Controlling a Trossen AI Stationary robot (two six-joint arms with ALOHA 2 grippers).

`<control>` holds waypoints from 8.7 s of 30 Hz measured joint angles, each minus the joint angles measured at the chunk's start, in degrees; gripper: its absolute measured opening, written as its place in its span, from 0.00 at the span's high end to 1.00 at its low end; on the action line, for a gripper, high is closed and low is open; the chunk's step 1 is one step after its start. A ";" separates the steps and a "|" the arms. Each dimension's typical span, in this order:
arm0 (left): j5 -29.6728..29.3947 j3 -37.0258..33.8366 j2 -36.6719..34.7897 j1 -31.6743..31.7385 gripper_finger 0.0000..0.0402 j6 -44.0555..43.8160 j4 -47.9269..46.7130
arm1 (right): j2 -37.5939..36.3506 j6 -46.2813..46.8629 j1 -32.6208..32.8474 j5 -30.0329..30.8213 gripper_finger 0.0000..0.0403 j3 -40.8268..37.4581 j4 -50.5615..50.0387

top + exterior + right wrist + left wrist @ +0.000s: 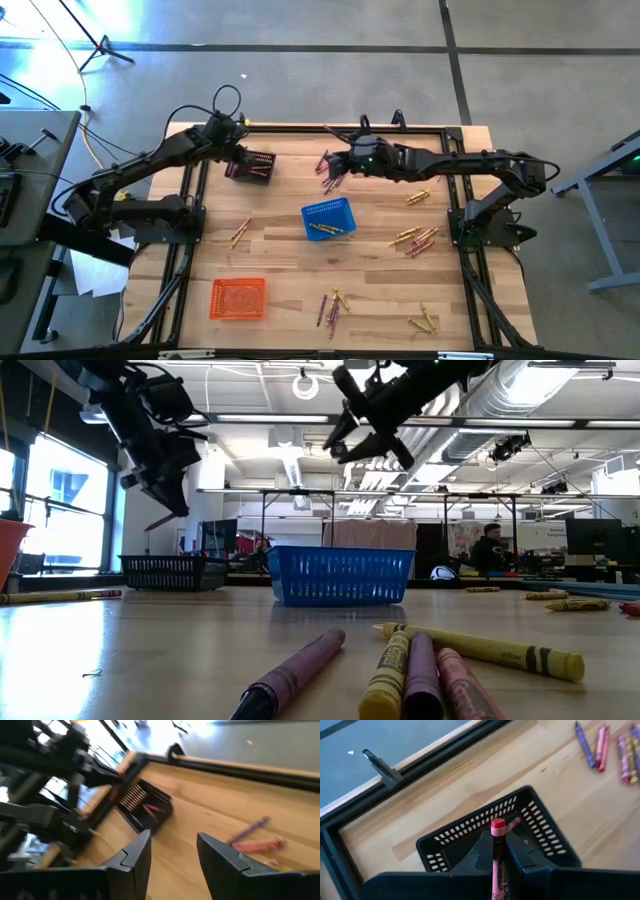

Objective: Sort crayons
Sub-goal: Put the red crayon into the black basket, then put the yellow crayon into the blue basket

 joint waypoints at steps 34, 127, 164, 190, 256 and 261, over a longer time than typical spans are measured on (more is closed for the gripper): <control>4.96 0.00 6.72 -0.96 0.75 2.37 14.33 | -2.05 26.94 -8.35 8.24 0.64 -6.91 -50.23; 7.08 0.04 6.70 -3.82 0.76 -9.13 31.21 | -6.00 -10.73 -15.68 -36.62 0.97 -10.33 -11.28; 14.45 0.04 6.70 -10.99 0.76 -11.60 30.95 | 7.58 -25.46 7.21 -23.54 0.81 -8.02 1.38; 13.68 0.04 6.72 -10.99 0.76 -11.14 37.90 | -14.11 -33.89 0.71 -14.49 0.82 1.03 -61.59; 6.43 0.02 6.72 -10.82 0.76 -23.14 45.18 | -15.17 -88.50 -11.68 -9.31 0.82 -32.39 -37.73; 6.43 0.03 6.72 -10.82 0.76 -23.14 45.18 | -15.17 -87.30 -11.68 -13.19 0.82 -32.39 -37.80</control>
